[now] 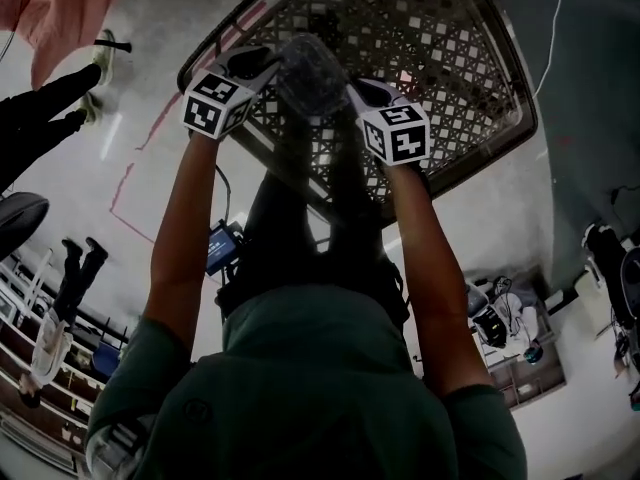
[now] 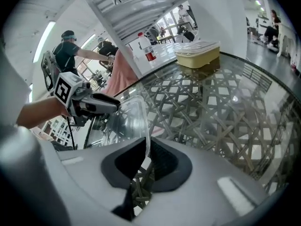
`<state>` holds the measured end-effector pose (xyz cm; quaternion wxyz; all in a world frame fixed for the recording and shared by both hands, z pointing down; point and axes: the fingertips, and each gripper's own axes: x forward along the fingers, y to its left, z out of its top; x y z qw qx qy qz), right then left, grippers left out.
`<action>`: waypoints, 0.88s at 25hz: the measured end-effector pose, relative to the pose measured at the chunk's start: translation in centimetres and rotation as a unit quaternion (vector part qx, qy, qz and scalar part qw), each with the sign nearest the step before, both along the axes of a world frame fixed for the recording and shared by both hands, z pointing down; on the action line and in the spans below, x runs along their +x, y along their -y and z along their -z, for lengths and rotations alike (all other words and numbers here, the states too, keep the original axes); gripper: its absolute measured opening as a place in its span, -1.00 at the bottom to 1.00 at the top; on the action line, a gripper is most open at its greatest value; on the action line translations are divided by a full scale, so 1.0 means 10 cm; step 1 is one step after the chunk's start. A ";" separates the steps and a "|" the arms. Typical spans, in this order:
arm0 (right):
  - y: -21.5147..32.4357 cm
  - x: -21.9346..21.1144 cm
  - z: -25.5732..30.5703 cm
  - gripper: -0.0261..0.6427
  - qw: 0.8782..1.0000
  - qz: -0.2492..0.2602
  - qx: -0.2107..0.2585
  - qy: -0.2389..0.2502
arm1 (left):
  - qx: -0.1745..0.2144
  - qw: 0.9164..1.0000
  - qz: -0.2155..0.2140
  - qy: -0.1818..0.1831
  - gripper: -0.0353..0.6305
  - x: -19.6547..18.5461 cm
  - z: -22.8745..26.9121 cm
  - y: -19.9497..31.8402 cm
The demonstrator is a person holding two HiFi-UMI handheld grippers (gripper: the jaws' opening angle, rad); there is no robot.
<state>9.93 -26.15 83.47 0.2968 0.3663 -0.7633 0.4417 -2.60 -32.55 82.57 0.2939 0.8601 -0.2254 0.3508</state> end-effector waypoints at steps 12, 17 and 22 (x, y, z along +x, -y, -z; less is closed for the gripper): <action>-0.06 0.05 0.06 -0.91 1.000 0.016 -0.008 0.001 | -0.039 0.999 -0.027 -0.004 -0.72 0.11 0.04 -0.09; -0.07 0.06 0.21 -0.91 1.000 0.010 0.006 -0.003 | -0.030 0.999 -0.024 -0.019 -0.72 0.11 0.21 -0.11; -0.01 0.05 0.39 -0.91 1.000 0.012 0.023 -0.005 | -0.018 0.999 -0.024 -0.023 -0.72 0.09 0.40 -0.08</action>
